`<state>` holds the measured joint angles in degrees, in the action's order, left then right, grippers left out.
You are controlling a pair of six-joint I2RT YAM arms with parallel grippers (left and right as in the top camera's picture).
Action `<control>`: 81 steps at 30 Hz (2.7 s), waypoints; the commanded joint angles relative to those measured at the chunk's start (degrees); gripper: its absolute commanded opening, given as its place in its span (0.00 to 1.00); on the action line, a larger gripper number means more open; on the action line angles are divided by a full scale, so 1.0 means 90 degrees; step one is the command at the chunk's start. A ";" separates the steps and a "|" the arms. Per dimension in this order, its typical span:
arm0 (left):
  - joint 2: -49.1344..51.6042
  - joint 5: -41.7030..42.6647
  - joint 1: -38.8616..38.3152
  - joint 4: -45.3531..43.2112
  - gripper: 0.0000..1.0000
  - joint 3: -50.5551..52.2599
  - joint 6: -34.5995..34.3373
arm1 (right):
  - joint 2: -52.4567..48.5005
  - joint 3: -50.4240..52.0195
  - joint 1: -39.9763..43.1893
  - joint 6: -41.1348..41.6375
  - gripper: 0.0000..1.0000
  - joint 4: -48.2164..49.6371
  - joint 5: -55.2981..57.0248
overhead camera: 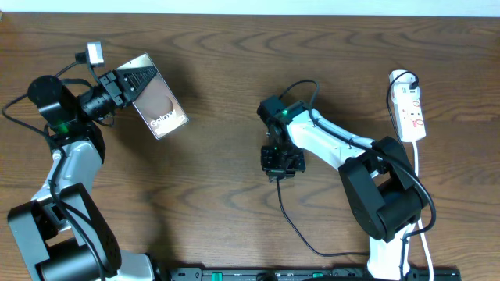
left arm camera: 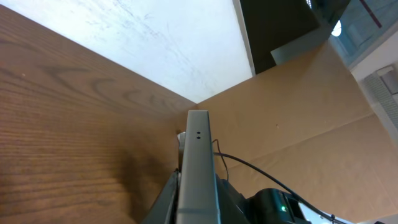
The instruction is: Plug charger to phone and switch on socket
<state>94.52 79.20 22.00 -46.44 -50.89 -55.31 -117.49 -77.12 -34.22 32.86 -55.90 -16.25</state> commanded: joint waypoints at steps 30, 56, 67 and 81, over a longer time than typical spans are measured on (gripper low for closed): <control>-0.0024 0.0114 0.0000 -0.0032 0.07 0.0024 -0.0034 | -0.0520 0.0189 0.0318 -0.3798 0.01 0.1948 -0.5294; -0.0024 0.0495 -0.0206 -0.0034 0.08 0.0024 -0.0092 | -0.0520 0.0189 0.0277 -0.5739 0.01 0.3332 -0.8140; -0.0024 0.0685 -0.0784 -0.0036 0.07 0.0024 -0.0104 | -0.0520 0.0189 -0.0146 -0.4274 0.01 0.4777 -0.8140; -0.0024 0.0702 -0.0799 -0.0032 0.07 0.0024 -0.0119 | -0.0520 0.0189 -0.0170 -0.2062 0.01 0.7594 -0.8140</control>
<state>94.52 84.16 14.79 -46.44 -50.89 -55.53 -122.41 -75.33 -35.59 8.56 10.87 -88.29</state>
